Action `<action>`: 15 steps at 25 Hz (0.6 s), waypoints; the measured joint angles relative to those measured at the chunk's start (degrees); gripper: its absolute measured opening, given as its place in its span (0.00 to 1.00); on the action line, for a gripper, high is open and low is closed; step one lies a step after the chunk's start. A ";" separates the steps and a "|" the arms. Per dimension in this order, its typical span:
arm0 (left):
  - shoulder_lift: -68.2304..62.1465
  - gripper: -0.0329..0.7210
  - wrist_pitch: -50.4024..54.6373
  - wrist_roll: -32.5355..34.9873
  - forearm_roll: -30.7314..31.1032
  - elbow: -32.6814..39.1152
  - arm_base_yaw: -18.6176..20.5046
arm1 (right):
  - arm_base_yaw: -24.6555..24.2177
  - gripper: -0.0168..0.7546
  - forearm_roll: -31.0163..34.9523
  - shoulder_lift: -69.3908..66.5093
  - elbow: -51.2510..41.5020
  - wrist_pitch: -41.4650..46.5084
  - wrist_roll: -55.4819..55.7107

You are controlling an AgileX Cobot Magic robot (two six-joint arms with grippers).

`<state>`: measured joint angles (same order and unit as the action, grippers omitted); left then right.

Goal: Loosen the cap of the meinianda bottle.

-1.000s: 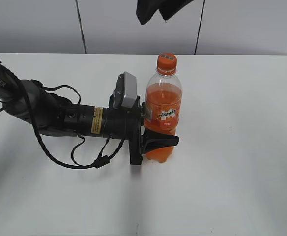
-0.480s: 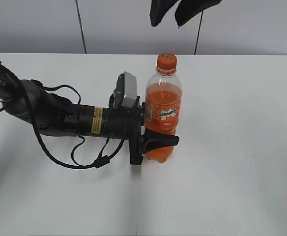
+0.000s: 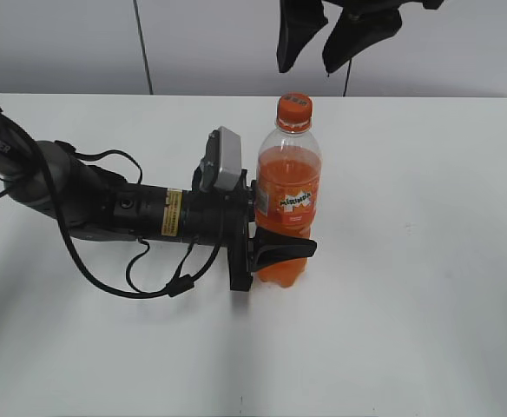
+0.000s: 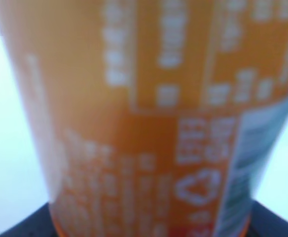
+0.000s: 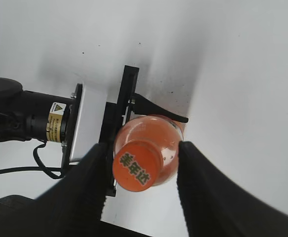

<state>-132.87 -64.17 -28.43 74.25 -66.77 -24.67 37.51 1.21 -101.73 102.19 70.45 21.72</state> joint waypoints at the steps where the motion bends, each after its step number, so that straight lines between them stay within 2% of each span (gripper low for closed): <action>1: 0.00 0.55 0.00 0.00 0.00 0.00 0.00 | 0.00 0.48 0.06 0.00 -0.05 0.00 0.11; 8: 0.00 0.55 0.01 -0.04 -0.06 0.00 -0.05 | 0.00 0.48 2.81 -1.65 -0.05 0.00 0.39; 15: 0.00 0.55 0.06 -0.04 -0.06 0.00 -0.05 | 0.00 0.48 2.80 -1.93 -0.12 0.00 0.43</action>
<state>-132.87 -64.11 -28.47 74.19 -66.77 -24.72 37.51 4.02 -103.66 102.07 70.45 22.14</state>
